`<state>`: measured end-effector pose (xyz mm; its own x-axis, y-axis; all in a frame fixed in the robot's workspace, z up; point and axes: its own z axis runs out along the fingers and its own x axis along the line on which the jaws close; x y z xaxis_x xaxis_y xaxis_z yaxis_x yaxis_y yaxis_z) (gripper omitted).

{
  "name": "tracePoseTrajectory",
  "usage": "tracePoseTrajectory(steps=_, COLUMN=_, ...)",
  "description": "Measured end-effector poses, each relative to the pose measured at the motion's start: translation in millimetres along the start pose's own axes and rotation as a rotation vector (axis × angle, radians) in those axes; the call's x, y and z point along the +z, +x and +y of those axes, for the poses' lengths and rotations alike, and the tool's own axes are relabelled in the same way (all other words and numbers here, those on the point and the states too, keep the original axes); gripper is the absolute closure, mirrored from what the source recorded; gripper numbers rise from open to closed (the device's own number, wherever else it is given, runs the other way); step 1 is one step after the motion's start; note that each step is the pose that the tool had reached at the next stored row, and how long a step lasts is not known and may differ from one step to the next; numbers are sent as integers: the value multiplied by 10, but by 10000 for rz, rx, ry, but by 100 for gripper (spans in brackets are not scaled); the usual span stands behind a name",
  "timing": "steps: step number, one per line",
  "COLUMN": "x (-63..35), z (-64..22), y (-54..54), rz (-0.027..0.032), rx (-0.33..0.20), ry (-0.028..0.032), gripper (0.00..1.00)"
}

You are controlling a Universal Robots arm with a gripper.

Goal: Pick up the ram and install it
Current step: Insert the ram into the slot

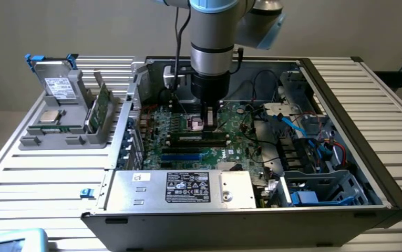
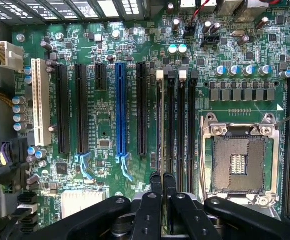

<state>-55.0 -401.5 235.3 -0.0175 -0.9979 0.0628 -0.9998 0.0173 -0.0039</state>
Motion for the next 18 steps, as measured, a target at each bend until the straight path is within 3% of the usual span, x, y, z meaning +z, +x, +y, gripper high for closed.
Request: tracePoseTrajectory(steps=18, x=40, z=-1, y=-2, rz=1, rx=-1, ry=-9, gripper=87)
